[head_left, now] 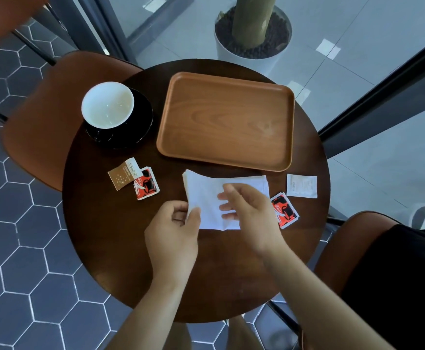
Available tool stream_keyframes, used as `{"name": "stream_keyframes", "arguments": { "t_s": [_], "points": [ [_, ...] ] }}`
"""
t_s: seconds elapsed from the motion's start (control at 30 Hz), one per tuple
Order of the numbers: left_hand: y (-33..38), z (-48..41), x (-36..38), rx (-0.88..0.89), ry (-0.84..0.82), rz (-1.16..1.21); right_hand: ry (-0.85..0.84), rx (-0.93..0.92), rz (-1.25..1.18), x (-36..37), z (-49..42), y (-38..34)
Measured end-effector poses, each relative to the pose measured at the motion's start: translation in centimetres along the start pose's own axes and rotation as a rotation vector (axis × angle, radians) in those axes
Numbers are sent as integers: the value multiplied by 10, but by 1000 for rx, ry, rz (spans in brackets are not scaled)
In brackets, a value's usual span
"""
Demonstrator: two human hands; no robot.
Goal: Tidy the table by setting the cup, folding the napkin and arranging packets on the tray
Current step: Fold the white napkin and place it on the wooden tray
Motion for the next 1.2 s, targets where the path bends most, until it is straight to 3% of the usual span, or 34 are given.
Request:
{"name": "stream_keyframes", "arguments": {
  "t_s": [0.17,0.3,0.6,0.87,1.2],
  "points": [
    [38,20,16,289,22,-24,-69,-94,242,1,-20,-42],
    [57,33,30,413,28,-57,-28,-179,473,-13,-33,-53],
    [67,70,72,767,-24,-178,34,-222,580,-55,-48,-39],
    [72,90,109,954,-69,-272,86,-212,567,-82,-61,-8],
    [54,93,124,1000,-174,-287,210,-308,596,-83,-65,11]
  ]
}}
Point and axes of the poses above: each hand's wrist, its own z-axis away from the middle knuckle, its own x-axis out of the palm, y = z × x, the point moved 7 cm from there along -z, towards the middle knuckle, and after that the axes turned 11 degrees about y, right-handed, at the moved point
